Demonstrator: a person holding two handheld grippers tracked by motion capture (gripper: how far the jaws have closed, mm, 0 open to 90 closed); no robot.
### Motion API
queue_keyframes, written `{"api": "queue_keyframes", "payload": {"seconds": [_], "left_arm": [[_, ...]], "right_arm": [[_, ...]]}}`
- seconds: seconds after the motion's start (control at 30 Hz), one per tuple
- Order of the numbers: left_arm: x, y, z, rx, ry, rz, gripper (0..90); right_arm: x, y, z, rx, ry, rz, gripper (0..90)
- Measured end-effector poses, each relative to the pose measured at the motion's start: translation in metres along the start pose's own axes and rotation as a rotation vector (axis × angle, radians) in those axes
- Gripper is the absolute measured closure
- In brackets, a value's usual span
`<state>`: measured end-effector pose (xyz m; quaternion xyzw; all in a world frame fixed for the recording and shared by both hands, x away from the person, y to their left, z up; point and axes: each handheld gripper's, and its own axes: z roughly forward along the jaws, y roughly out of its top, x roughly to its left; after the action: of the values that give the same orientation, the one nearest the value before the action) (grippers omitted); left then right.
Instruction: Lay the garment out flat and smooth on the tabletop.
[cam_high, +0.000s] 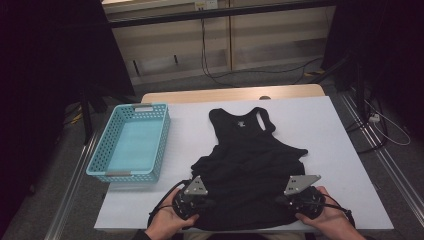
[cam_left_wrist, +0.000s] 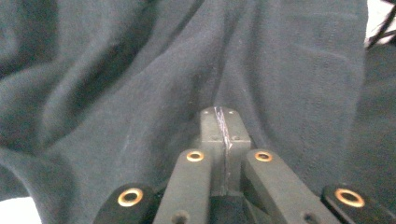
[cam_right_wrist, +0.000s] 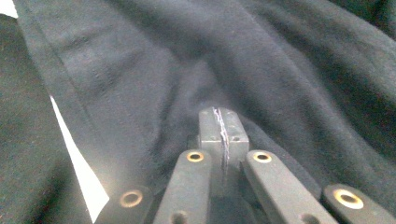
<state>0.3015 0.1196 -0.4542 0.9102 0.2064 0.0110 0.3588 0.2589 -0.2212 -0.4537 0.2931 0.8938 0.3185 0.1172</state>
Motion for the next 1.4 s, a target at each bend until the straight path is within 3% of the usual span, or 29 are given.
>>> {"api": "queue_keyframes", "payload": {"seconds": [0.27, 0.5, 0.93, 1.03, 1.1, 1.2, 1.27, 1.4], "left_arm": [[-0.003, -0.006, -0.009, -0.019, -0.015, 0.005, 90.0], [-0.005, -0.008, -0.01, 0.012, -0.034, 0.008, 90.0], [-0.032, -0.025, -0.028, 0.013, -0.095, -0.012, 90.0], [-0.031, -0.025, -0.03, -0.015, -0.089, -0.024, 90.0], [-0.027, -0.025, -0.031, -0.03, -0.074, -0.028, 88.5], [-0.021, -0.024, -0.033, -0.052, -0.039, -0.049, 77.0], [-0.017, -0.023, -0.034, -0.068, -0.019, -0.068, 73.3], [-0.011, -0.019, -0.03, -0.059, 0.034, -0.056, 63.0]], "right_arm": [[0.016, -0.002, -0.004, 0.009, 0.046, -0.008, 90.0], [0.03, -0.004, -0.008, -0.005, 0.094, -0.013, 90.0], [0.049, -0.008, -0.015, -0.021, 0.132, -0.031, 90.0], [0.047, -0.008, -0.015, -0.035, 0.134, -0.021, 86.4], [0.043, -0.007, -0.016, -0.051, 0.132, -0.002, 77.1], [0.034, -0.006, -0.017, -0.076, 0.1, 0.039, 64.6], [0.027, -0.006, -0.018, -0.086, 0.097, 0.044, 64.5], [0.018, -0.001, -0.016, -0.097, 0.07, 0.035, 60.6]]}}
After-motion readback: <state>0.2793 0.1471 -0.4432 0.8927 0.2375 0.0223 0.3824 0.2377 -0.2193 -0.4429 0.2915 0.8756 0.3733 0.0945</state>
